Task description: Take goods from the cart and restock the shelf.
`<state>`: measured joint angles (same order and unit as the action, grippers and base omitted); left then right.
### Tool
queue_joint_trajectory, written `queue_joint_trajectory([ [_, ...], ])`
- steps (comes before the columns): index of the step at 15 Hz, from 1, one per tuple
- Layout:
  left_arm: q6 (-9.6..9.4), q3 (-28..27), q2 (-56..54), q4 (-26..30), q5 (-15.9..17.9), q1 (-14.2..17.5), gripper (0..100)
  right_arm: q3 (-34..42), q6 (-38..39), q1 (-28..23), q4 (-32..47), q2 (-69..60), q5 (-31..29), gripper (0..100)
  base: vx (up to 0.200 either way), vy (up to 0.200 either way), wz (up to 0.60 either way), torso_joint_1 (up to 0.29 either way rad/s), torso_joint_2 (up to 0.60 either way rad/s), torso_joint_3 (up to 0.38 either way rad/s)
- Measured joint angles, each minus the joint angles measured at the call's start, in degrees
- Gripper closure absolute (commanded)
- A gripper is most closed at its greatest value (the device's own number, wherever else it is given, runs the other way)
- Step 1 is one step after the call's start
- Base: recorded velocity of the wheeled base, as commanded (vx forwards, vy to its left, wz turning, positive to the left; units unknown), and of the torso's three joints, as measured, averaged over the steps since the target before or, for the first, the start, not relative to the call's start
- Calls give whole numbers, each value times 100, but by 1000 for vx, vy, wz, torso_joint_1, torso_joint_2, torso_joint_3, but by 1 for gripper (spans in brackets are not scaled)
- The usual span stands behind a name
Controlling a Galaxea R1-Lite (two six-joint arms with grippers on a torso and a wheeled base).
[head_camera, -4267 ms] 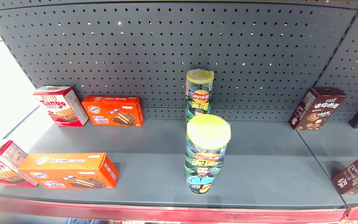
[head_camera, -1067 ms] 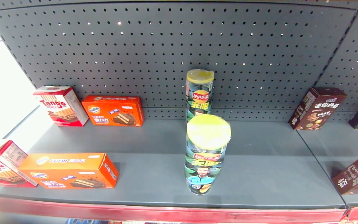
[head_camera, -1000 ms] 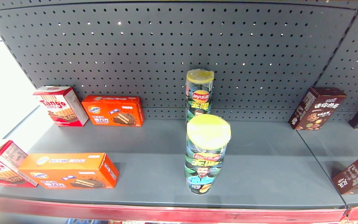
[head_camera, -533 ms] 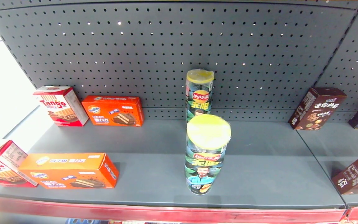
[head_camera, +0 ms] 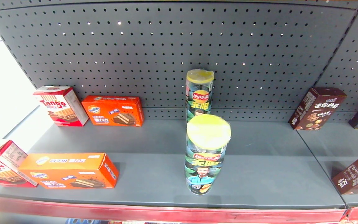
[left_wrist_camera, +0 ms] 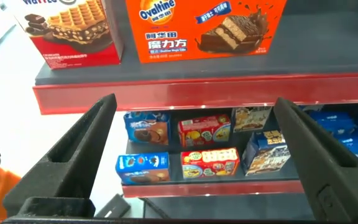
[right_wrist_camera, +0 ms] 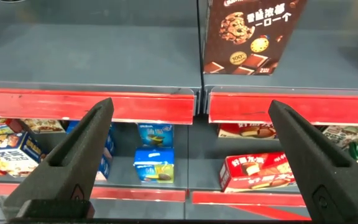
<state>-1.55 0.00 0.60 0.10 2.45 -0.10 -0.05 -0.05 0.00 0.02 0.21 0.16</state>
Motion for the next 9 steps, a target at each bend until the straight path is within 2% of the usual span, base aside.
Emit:
queue_joint_trajectory([
  [1,18,0,0,0,-7,0,0,0,0,0,2,-2,2,0,0,0,0,0,0,0],
  [2,40,0,0,4,-16,0,0,0,-2,0,5,-2,6,0,-200,0,0,2,-7,-2],
  [9,21,0,2,0,-10,0,0,-2,-5,0,2,-10,9,0,0,0,0,0,0,0],
])
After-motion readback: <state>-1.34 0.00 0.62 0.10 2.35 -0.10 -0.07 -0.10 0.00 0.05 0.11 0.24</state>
